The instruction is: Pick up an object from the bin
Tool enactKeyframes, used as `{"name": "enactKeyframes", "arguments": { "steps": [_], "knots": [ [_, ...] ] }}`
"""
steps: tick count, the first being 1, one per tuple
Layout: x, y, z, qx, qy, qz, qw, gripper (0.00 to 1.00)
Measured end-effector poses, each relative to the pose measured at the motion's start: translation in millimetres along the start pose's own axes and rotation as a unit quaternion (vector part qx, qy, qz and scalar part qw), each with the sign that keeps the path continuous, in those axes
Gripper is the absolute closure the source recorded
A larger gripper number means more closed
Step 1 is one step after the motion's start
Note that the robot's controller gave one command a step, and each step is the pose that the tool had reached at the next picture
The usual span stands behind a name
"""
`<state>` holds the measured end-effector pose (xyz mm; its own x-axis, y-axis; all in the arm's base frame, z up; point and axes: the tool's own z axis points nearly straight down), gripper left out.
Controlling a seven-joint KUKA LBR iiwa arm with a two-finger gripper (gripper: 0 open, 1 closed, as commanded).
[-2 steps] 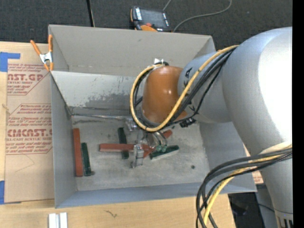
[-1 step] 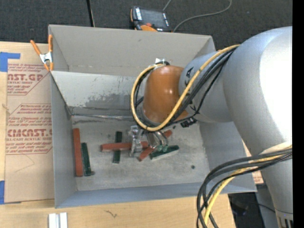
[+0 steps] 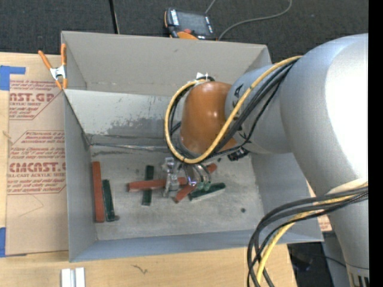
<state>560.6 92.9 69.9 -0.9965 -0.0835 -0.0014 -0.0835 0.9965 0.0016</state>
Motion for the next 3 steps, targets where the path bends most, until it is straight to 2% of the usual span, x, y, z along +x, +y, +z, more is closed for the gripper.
{"name": "enactKeyframes", "arguments": {
  "steps": [1,2,3],
  "knots": [
    [4.1,-1.1,0.0,0.001,-0.0001,-0.014,0.9999,1.00],
    [-11.4,15.8,-20.0,0.000,-0.0007,0.064,0.9980,1.00],
    [37.7,-37.5,-3.0,0.002,0.0024,-0.076,0.9971,1.00]
  ]
}}
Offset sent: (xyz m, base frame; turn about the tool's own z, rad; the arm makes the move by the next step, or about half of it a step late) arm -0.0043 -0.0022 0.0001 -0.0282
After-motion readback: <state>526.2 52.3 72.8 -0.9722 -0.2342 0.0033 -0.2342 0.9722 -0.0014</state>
